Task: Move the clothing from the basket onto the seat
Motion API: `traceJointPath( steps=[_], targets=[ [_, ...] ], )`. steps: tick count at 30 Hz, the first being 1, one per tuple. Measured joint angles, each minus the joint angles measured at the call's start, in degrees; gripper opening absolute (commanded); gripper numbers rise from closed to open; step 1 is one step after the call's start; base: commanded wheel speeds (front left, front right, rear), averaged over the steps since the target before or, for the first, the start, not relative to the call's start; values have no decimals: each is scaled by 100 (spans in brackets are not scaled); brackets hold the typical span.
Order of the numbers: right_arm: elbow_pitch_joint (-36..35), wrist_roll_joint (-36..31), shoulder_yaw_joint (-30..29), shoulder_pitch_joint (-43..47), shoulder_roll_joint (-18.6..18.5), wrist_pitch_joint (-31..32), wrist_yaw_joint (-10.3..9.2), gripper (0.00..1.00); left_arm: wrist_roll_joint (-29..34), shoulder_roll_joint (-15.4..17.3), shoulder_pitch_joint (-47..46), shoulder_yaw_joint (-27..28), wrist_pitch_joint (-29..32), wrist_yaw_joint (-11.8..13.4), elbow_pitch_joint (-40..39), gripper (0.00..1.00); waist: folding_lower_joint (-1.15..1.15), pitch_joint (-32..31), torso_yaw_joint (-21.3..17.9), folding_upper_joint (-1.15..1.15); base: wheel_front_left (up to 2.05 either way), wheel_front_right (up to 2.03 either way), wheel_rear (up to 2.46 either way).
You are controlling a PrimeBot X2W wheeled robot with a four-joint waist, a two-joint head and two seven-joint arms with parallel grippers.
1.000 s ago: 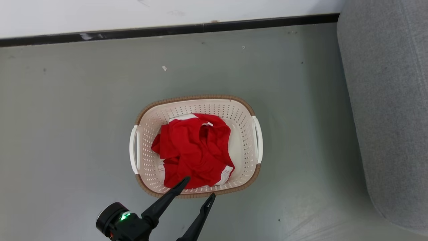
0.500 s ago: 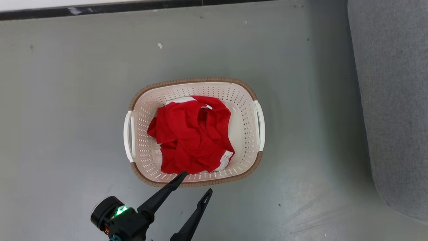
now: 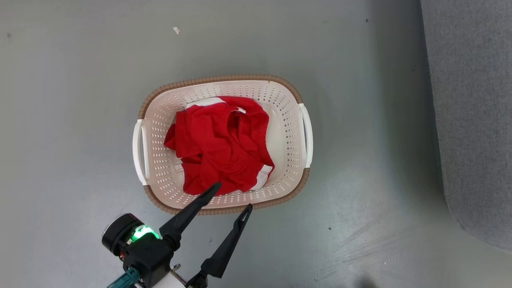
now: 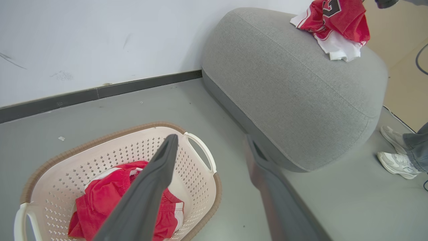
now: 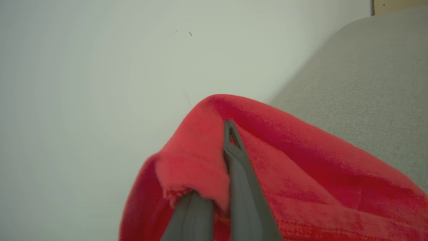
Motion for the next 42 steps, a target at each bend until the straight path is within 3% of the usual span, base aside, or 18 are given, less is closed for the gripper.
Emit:
traceJointPath(
  steps=[1,2,3,4,5,10,24,42],
  targets=[
    [40,-16,-2,47,38,-3,0,0,0,-13,-31,15,-2,0,-1,100,0,24,-13,0,0,0,0],
    [86,-60,-12,87,87,-18,0,15,0,-23,-55,30,-11,1,-2,100,0,44,-29,0,0,0,0],
    [131,-94,-16,137,155,-75,0,36,5,-26,-75,46,-33,1,-1,100,0,60,-48,0,0,0,0],
    [191,-118,-16,186,220,-121,0,76,18,-32,-98,55,-58,1,1,100,0,72,-69,0,0,0,0],
    [244,-144,-20,244,277,-136,0,100,23,-40,-132,56,-59,0,8,100,0,78,-91,0,0,0,0],
    [393,-248,-31,382,312,-303,0,100,23,-101,-222,54,-129,-5,69,100,0,50,-164,0,0,0,0],
    [595,-137,924,1013,466,-738,0,100,-30,-318,-510,10,-386,-159,423,100,0,-263,-353,0,0,0,0],
    [-142,825,3123,2381,1965,-1010,0,100,-244,-498,-508,399,-786,-135,1149,100,0,-1078,-493,0,0,0,0]
  ],
)
